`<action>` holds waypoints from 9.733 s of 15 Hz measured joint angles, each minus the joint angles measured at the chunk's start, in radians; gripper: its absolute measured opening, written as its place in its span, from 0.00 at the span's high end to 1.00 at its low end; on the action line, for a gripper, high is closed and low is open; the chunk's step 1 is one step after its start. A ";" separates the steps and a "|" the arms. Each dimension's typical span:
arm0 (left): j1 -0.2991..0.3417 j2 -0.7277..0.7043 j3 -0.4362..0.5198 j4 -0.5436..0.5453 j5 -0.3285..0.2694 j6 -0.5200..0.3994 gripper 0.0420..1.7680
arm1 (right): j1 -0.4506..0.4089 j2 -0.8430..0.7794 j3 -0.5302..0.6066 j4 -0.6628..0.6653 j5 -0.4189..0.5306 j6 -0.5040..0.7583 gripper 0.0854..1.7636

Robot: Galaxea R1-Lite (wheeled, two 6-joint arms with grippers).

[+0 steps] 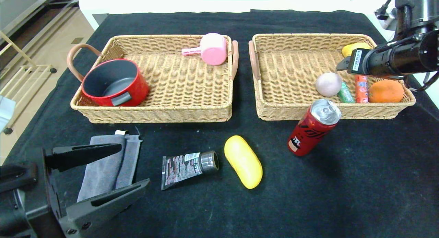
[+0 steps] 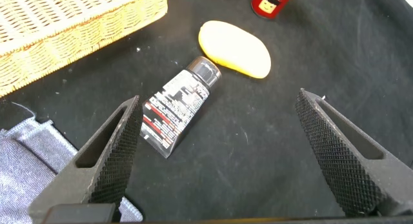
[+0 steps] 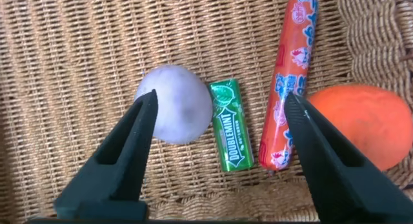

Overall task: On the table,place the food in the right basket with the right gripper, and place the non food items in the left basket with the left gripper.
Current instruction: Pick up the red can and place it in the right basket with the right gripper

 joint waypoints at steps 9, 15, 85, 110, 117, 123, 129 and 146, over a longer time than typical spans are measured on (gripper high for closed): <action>0.000 0.003 0.004 0.000 0.000 0.006 0.03 | 0.030 -0.132 0.192 -0.007 0.011 -0.014 0.08; 0.000 0.002 0.007 0.000 0.000 0.011 0.03 | 0.041 -0.384 0.545 -0.030 0.193 -0.071 0.06; 0.001 0.012 0.011 0.001 0.001 0.019 0.03 | 0.374 -0.273 1.157 -1.111 0.073 -0.216 0.44; 0.011 0.024 0.016 0.000 0.001 0.023 0.03 | 0.369 -0.385 0.737 -0.751 0.044 -0.266 0.45; 0.011 0.030 0.016 0.000 0.000 0.023 0.03 | 0.270 -0.233 0.490 -0.637 0.098 -0.266 0.45; 0.028 0.031 0.012 -0.001 0.000 0.026 0.03 | 0.263 -0.114 0.357 -0.620 0.100 -0.267 0.45; 0.033 0.027 0.011 -0.001 0.000 0.038 0.03 | 0.227 0.033 0.209 -0.609 0.100 -0.263 0.45; 0.031 0.026 0.014 -0.001 0.000 0.047 0.03 | 0.213 0.070 0.226 -0.611 0.088 -0.252 0.18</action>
